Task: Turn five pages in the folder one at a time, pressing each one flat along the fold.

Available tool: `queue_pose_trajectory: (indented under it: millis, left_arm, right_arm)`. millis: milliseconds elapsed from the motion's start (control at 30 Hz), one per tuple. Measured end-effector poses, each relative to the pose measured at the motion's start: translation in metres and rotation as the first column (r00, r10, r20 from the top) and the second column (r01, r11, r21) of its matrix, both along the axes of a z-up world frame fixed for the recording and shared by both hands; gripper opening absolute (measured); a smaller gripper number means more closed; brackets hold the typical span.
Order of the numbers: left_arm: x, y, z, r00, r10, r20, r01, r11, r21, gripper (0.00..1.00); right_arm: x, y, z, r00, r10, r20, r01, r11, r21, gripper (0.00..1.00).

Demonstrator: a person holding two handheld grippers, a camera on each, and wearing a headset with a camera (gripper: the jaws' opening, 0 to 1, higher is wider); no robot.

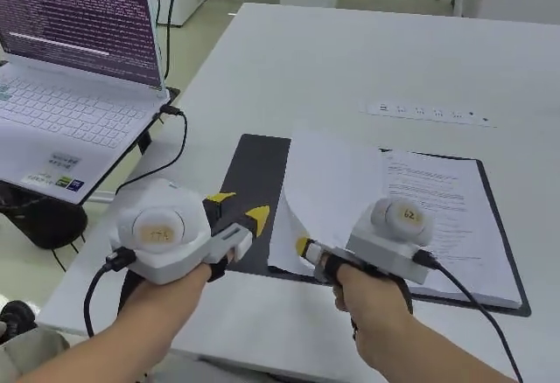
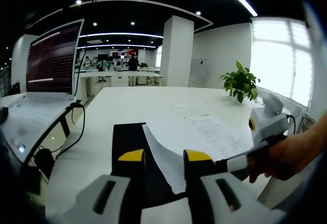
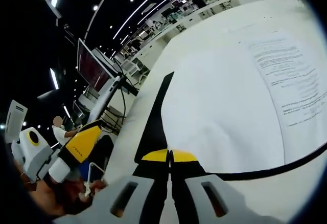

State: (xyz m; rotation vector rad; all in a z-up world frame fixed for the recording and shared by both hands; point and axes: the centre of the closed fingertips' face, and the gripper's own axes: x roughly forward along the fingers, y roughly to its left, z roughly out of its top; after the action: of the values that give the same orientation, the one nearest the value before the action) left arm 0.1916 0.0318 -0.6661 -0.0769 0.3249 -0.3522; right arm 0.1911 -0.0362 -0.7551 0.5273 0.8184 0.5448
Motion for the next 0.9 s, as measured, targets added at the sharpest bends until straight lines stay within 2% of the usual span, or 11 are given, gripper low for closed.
queue_pose_trajectory:
  millis: [100,233,433,733,900]
  left_arm:
    - [0.001,0.002,-0.007,0.999,0.015,-0.028,-0.016,1.0,-0.015,0.29]
    - [0.001,-0.002,-0.012,0.999,0.019,-0.045,-0.02,1.0,-0.024,0.29]
    - [0.0,-0.007,-0.022,0.997,0.027,-0.073,-0.029,0.999,-0.03,0.29]
    - [0.006,-0.011,-0.038,0.992,0.031,-0.122,-0.034,0.999,-0.024,0.29]
    - [0.009,-0.022,-0.049,0.988,0.013,-0.152,-0.018,0.999,-0.031,0.28]
  right_arm:
    - [-0.002,0.004,-0.01,1.0,0.018,-0.014,-0.018,1.0,-0.012,0.0]
    - [-0.005,0.009,-0.02,0.999,0.042,-0.025,-0.043,0.999,-0.031,0.0]
    - [-0.005,0.012,-0.031,0.998,0.04,-0.049,-0.043,0.998,-0.047,0.0]
    - [-0.007,0.018,-0.035,0.999,0.048,-0.02,-0.049,0.997,-0.06,0.0]
    - [-0.011,0.019,-0.034,0.998,0.055,0.008,-0.055,0.997,-0.048,0.04]
